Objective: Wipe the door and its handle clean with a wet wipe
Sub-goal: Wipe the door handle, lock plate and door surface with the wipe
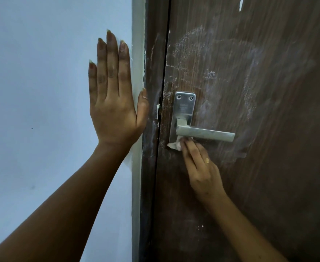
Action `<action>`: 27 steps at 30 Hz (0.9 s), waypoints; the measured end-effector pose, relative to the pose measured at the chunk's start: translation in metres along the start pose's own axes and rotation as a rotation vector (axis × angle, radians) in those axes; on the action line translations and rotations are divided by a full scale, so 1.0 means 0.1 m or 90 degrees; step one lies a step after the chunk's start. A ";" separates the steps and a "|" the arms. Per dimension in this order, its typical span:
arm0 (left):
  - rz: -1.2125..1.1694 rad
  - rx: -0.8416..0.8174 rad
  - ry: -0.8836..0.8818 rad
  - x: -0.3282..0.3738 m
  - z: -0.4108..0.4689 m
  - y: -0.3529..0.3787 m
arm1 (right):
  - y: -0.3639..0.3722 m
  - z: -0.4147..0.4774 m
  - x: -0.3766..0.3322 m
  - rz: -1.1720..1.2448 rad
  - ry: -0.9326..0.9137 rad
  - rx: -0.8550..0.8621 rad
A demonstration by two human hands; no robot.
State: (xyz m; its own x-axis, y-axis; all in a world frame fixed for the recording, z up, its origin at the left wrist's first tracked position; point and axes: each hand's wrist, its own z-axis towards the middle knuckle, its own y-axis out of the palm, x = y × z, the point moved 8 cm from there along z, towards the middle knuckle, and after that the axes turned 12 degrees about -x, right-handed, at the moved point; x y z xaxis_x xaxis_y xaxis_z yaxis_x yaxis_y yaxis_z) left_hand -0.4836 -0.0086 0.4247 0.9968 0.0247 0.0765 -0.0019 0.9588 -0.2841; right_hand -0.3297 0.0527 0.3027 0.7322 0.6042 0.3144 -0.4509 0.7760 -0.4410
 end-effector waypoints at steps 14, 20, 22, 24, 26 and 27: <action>0.004 0.003 0.014 0.01 -0.01 0.01 | 0.15 -0.02 0.19 0.694 0.571 0.387; -0.004 0.024 0.017 0.02 -0.02 0.00 | 0.33 -0.01 0.21 0.701 0.578 0.396; -0.006 0.026 0.018 0.04 -0.02 -0.01 | 0.26 -0.02 0.17 0.659 0.541 0.366; -0.002 0.023 0.016 0.03 -0.02 -0.01 | 0.16 -0.05 0.12 0.610 0.505 0.357; 0.000 0.021 0.014 0.03 -0.02 -0.01 | 0.11 -0.05 0.10 0.567 0.501 0.373; 0.001 0.021 0.016 0.03 -0.02 0.00 | 0.10 -0.04 0.11 0.556 0.518 0.386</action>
State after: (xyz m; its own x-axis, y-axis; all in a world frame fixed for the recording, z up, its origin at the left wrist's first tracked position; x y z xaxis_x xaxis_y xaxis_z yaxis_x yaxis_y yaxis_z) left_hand -0.4809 -0.0097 0.4227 0.9985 0.0190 0.0520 -0.0052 0.9674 -0.2531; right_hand -0.3246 0.0665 0.2985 0.0875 0.8255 -0.5575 -0.9223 0.2786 0.2678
